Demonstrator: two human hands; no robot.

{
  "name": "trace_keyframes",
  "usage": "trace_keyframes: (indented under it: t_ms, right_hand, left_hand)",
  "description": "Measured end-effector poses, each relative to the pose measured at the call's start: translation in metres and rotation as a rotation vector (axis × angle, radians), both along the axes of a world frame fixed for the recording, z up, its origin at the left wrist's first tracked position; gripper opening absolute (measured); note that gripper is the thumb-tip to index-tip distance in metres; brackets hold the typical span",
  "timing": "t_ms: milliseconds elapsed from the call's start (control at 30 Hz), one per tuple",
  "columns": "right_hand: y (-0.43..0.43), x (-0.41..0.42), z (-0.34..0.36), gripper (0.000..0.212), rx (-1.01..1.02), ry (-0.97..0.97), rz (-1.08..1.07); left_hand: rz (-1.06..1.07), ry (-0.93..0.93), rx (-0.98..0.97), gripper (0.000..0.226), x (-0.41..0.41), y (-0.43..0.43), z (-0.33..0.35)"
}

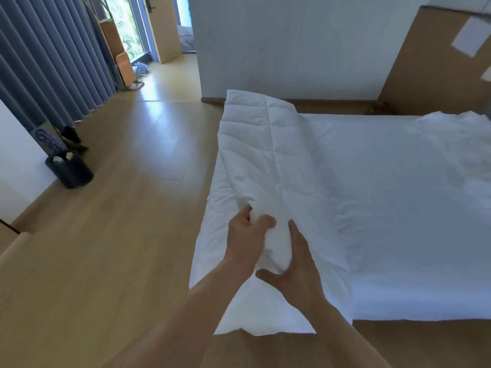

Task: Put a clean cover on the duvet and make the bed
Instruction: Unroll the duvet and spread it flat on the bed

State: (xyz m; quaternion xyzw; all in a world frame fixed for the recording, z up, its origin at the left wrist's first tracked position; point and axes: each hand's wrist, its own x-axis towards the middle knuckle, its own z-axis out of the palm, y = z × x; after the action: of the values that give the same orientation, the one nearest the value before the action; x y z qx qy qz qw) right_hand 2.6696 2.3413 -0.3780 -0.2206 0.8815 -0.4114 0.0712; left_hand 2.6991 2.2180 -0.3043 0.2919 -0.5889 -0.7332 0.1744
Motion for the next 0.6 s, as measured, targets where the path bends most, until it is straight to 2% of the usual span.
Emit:
trace_keyframes:
  t_ms: [67, 133, 200, 333, 367, 433, 500, 600]
  right_hand:
    - [0.013, -0.019, 0.021, 0.121, -0.048, 0.033, -0.087]
    - [0.036, -0.040, 0.037, 0.111, -0.088, 0.014, -0.161]
    - [0.065, -0.058, 0.051, 0.104, -0.092, -0.017, -0.215]
    - [0.116, -0.081, 0.069, 0.099, -0.145, -0.053, -0.204]
    - [0.126, -0.088, 0.069, 0.089, -0.145, -0.035, -0.217]
    - [0.147, -0.107, 0.064, 0.052, -0.161, -0.028, -0.314]
    - [0.168, -0.129, 0.060, 0.017, -0.241, -0.065, -0.472]
    - [0.199, -0.163, 0.056, 0.008, -0.321, -0.150, -0.672]
  left_hand:
    - [-0.118, 0.006, -0.072, 0.014, -0.022, 0.029, 0.024]
    - [-0.221, -0.003, -0.152, 0.011, -0.047, 0.057, 0.043]
    - [-0.295, -0.021, -0.237, 0.018, -0.069, 0.084, 0.058]
    - [-0.383, -0.035, -0.307, 0.024, -0.104, 0.126, 0.071]
    - [-0.406, -0.033, -0.301, 0.025, -0.111, 0.134, 0.071]
    - [-0.474, -0.013, -0.232, 0.024, -0.128, 0.151, 0.071]
    - [-0.575, 0.018, -0.092, 0.011, -0.144, 0.169, 0.071]
    - [-0.719, 0.003, -0.013, 0.005, -0.168, 0.183, 0.065]
